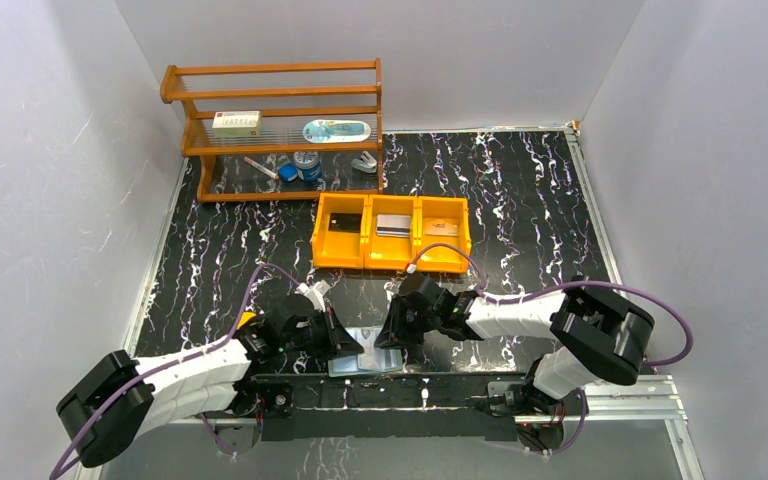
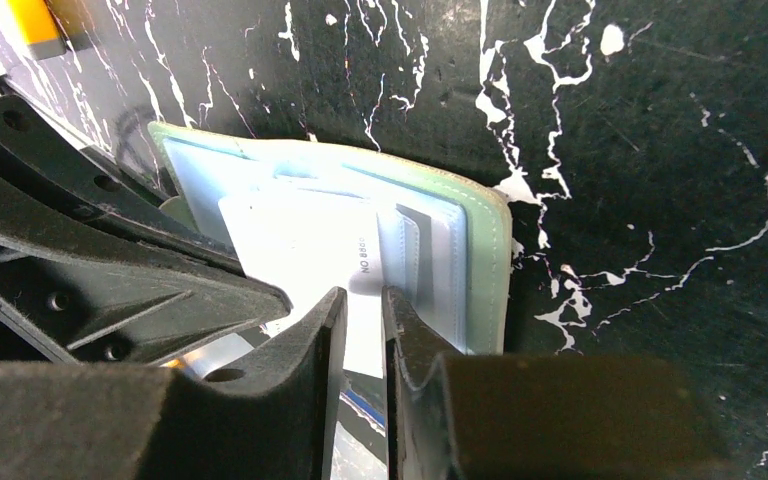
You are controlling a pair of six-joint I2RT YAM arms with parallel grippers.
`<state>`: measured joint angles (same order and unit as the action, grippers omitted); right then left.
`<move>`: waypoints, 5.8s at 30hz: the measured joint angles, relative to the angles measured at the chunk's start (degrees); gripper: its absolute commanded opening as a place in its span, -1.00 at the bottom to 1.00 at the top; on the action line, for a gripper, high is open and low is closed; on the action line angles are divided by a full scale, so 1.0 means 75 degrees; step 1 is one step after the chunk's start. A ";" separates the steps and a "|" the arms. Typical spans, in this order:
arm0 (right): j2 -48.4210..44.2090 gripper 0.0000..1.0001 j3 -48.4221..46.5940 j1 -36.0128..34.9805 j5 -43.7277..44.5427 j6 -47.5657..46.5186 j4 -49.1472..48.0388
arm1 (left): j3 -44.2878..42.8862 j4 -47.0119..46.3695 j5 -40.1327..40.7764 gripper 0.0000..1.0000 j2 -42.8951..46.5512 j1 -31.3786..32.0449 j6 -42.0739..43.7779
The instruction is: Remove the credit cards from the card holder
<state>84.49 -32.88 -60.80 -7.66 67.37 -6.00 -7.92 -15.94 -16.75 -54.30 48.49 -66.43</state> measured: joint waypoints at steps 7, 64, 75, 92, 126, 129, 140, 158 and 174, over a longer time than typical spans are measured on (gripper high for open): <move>0.0070 -0.46 -0.0047 -0.0006 -0.0006 -0.0006 0.0020 | 0.0000 0.0114 -0.0017 -0.79 0.0111 0.0000 0.0119; -0.0099 -0.42 -0.0854 -0.0012 -0.0064 -0.1102 0.0615 | -0.0982 0.2451 0.0632 -1.00 0.0880 0.0000 0.1137; 0.0647 -0.38 -0.0813 -0.0061 -0.0187 -0.0801 0.0379 | -0.1454 0.3034 0.1000 -1.00 0.0880 0.0000 0.1346; -0.0673 0.12 -0.0895 -0.0079 0.1332 -0.0982 0.1728 | -0.2742 0.4756 0.2229 -1.00 0.1148 0.0000 0.2311; -0.1661 -0.05 0.1212 0.1559 -0.1652 -0.0799 -0.3879 | -0.0895 -0.1457 -0.2958 -1.00 0.0772 -0.2702 0.0565; -0.1635 -0.22 0.1189 0.1821 -0.2119 -0.0726 -0.4331 | -0.0892 -0.1740 -0.3133 -1.00 0.0667 -0.2702 0.0446; -0.1151 -0.65 0.0921 0.2203 -0.3506 -0.0227 -0.5555 | -0.0892 -0.2410 -0.3255 -1.00 0.0659 -0.2702 0.0221; -0.1684 -1.00 0.0912 0.2261 -0.3450 -0.0519 -0.4919 | -0.1749 0.0901 -0.2020 0.75 0.1740 -0.2702 0.2165; -0.2582 -1.00 -0.1163 0.2299 -0.0373 -0.3853 0.0073 | -0.4153 0.5525 0.2162 0.97 0.2352 -0.2702 0.5298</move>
<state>65.12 -41.60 -43.55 -10.46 38.48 -5.45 -39.07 25.50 -0.54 -36.67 28.23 -26.70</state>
